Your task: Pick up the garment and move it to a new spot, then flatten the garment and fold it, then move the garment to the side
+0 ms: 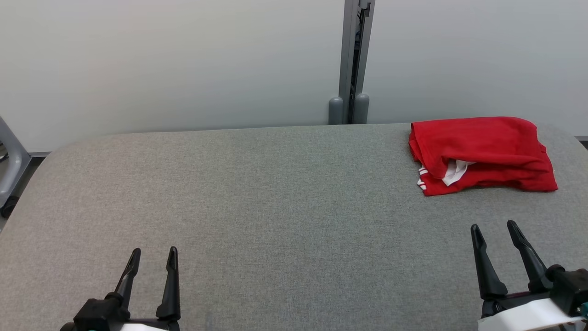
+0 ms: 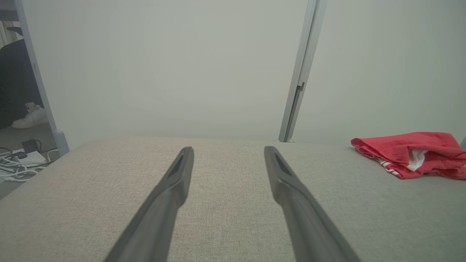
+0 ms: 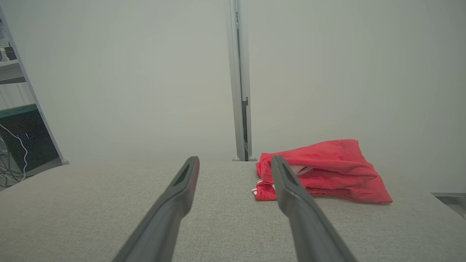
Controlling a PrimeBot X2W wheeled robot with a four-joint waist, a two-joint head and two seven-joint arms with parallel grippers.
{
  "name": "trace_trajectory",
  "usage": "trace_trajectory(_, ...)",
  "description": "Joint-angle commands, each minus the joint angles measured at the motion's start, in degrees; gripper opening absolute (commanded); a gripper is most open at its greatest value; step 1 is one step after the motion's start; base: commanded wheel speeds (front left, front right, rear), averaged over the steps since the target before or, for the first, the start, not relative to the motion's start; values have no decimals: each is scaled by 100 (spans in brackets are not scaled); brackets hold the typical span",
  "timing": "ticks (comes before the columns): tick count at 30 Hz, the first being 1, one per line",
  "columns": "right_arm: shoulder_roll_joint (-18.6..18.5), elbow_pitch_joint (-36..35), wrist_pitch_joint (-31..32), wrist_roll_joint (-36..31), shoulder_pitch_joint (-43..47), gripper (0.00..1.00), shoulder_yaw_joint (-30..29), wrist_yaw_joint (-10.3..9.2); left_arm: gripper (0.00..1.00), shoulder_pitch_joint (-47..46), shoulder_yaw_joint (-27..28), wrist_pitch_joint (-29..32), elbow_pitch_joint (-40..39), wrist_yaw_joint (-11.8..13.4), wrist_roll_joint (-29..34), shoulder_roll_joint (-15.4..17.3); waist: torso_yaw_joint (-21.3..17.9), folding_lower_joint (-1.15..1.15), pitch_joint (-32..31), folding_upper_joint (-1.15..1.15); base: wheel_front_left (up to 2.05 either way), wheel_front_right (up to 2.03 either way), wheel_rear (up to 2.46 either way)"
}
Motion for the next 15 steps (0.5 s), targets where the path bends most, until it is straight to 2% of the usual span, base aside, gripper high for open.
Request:
trace_trajectory(1, -25, 27, -26, -6, -26, 100, 10, 0, 100, -117, 49, -5, 12, -31, 58, -14, -1, 0, -1, 0, 0, 0, 0)
trace_trajectory(15, -47, 115, -27, 32, -61, 100, 70, 0, 100, -131, 126, -6, 115, -103, 123, -63, 8, 0, -39, 0, 0, 0, 0)
